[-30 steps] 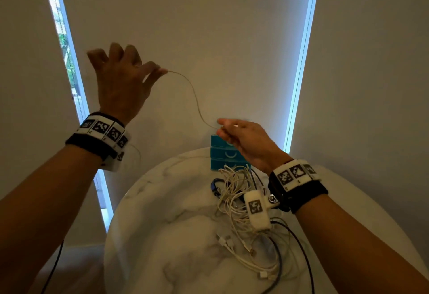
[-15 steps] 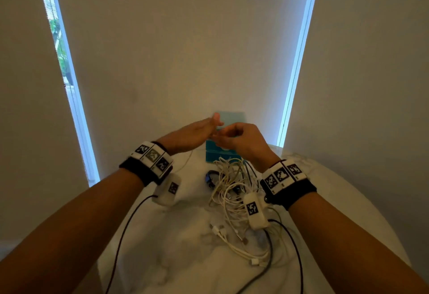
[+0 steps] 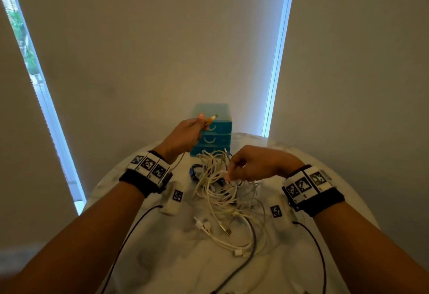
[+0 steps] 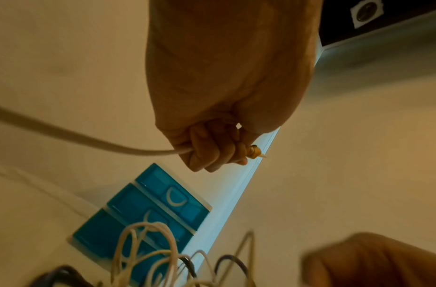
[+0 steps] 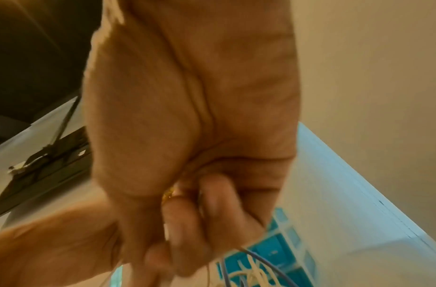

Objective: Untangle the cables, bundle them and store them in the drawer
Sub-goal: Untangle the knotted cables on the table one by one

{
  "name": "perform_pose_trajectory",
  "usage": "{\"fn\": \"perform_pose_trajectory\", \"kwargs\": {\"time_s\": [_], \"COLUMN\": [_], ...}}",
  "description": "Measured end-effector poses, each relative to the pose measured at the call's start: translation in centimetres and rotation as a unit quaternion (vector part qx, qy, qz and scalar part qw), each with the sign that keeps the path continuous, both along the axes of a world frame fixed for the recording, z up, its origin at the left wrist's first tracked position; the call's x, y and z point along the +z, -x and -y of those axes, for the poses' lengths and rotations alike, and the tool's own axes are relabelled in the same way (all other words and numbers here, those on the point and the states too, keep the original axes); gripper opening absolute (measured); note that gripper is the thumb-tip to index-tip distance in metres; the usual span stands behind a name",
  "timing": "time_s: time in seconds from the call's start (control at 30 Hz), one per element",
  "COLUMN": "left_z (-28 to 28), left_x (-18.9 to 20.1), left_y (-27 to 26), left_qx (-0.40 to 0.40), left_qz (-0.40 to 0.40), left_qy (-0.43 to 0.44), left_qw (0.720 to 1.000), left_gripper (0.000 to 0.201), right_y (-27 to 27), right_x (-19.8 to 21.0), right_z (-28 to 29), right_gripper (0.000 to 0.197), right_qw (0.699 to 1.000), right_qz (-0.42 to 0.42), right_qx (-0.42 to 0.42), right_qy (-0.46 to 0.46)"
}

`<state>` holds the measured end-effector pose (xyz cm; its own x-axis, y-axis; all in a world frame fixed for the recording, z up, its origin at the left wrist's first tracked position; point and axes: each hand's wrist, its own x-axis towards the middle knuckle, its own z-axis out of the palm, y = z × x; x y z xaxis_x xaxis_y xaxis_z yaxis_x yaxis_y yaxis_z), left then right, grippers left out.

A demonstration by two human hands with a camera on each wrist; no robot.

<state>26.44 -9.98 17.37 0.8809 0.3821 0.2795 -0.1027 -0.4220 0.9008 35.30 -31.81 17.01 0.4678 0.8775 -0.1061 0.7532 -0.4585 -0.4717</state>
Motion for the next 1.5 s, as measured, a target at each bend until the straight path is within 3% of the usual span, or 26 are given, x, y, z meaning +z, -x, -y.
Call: {"fn": "perform_pose_trajectory", "kwargs": {"time_s": [0.07,0.17,0.23,0.3,0.47,0.6,0.67,0.83,0.93,1.0,1.1,1.17,1.27,1.33,1.43,1.5], "left_z": [1.3,2.7,3.3,3.8,3.8,3.9,4.1,4.3,4.3,4.0,3.5,3.0,2.6,2.4,2.4,3.0], "left_x": [-0.4,-1.2,-1.9,-2.7,-4.3,-5.5,-5.6,-6.3,-6.5,-5.8,-4.2,-3.6,-3.7,-4.1,-4.7,-4.4], "left_y": [-0.5,-1.3,-1.6,-1.9,-1.9,-2.0,-2.1,-2.3,-2.4,-2.5,-2.3,-2.3,-2.5,-2.9,-3.0,-2.8], "left_qx": [-0.024,-0.045,-0.035,-0.04,-0.078,-0.137,-0.13,-0.068,-0.056,-0.051,-0.119,-0.125,-0.091,-0.06,-0.079,-0.103], "left_qz": [0.0,-0.018,-0.033,-0.026,0.009,0.062,0.084,0.125,0.112,0.097,0.118,0.105,0.058,0.04,0.054,0.078], "left_qy": [0.033,0.023,0.008,0.008,0.068,0.173,0.208,0.214,0.265,0.301,0.347,0.323,0.209,0.105,-0.01,-0.047], "left_qw": [0.999,0.999,0.999,0.999,0.995,0.973,0.966,0.966,0.956,0.947,0.923,0.932,0.972,0.992,0.995,0.991], "left_gripper": [0.064,0.067,0.068,0.065,0.046,0.037,0.034,0.018,0.014,0.023,0.031,0.03,0.026,0.023,0.026,0.024], "right_y": [-0.6,-1.6,-1.9,-1.9,-2.5,-2.5,-2.0,-0.7,-0.7,-0.9,-1.3,-1.4,-1.5,-1.5,-1.6,-1.5], "right_x": [-0.8,-2.0,-3.1,-4.5,-6.6,-6.5,-6.6,-6.9,-7.0,-7.0,-6.6,-6.2,-5.4,-4.8,-4.2,-4.0], "right_z": [0.1,0.5,0.5,0.4,0.0,-0.1,-0.1,-0.1,0.2,0.5,1.3,1.7,1.9,2.2,2.8,2.9], "right_gripper": [0.027,0.023,0.026,0.025,0.022,0.02,0.024,0.035,0.033,0.032,0.026,0.021,0.024,0.021,0.016,0.016], "right_qw": [0.974,0.838,0.782,0.757,0.713,0.711,0.729,0.826,0.844,0.839,0.793,0.76,0.705,0.646,0.555,0.538], "right_qz": [-0.083,-0.221,-0.258,-0.285,-0.335,-0.327,-0.337,-0.321,-0.291,-0.26,-0.237,-0.23,-0.284,-0.38,-0.499,-0.527], "right_qx": [-0.071,-0.178,-0.208,-0.22,-0.255,-0.263,-0.249,-0.193,-0.172,-0.184,-0.233,-0.254,-0.259,-0.238,-0.189,-0.165], "right_qy": [-0.199,-0.466,-0.528,-0.546,-0.561,-0.565,-0.542,-0.423,-0.416,-0.442,-0.511,-0.552,-0.596,-0.618,-0.638,-0.637]}}
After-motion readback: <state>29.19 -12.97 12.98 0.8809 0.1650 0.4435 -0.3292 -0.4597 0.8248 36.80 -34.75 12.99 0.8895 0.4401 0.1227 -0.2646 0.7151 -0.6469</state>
